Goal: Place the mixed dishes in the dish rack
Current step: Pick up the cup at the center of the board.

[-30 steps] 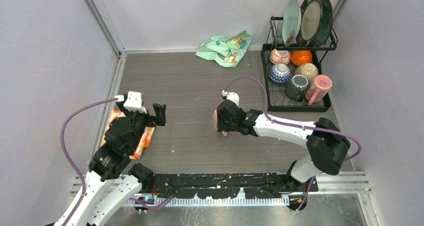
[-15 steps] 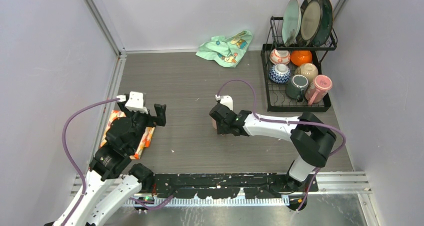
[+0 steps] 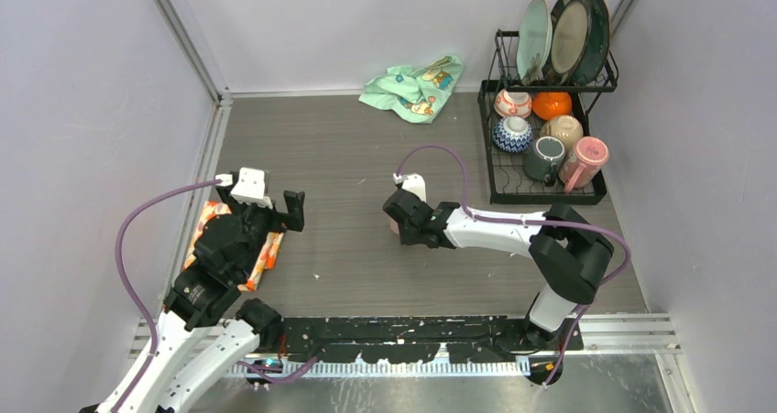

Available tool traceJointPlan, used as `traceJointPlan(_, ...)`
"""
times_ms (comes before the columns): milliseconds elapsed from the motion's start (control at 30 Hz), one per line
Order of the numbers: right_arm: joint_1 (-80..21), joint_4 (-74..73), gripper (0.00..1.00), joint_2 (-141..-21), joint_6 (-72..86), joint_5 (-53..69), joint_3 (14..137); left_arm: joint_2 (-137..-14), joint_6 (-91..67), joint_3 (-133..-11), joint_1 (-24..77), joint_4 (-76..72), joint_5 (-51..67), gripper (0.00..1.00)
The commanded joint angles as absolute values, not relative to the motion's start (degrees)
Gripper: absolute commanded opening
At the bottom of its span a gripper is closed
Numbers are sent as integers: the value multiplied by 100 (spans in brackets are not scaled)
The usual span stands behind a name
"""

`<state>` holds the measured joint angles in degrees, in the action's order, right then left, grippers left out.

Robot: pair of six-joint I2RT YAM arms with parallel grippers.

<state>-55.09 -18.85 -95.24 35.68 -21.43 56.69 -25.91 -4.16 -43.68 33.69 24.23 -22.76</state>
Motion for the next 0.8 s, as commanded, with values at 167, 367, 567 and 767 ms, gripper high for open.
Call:
traceJointPlan(167,-5531,-1416,1,-8676,3249,-2576,5809,-2584,-343,-4342,3394,2158,-2347,96)
traceJointPlan(367,-5477,-1423,1,-8446,2998,-2779,5985,-2584,-336,-4351,3401,2173,-2247,95)
traceJointPlan(567,-5205,-1561,1,-8188,2597,-2974,6240,-2619,-334,-4368,3405,2203,-2191,95)
traceJointPlan(767,-4442,-1682,1,-7683,2316,-2971,6265,-2619,-337,-4368,3410,2201,-2113,95)
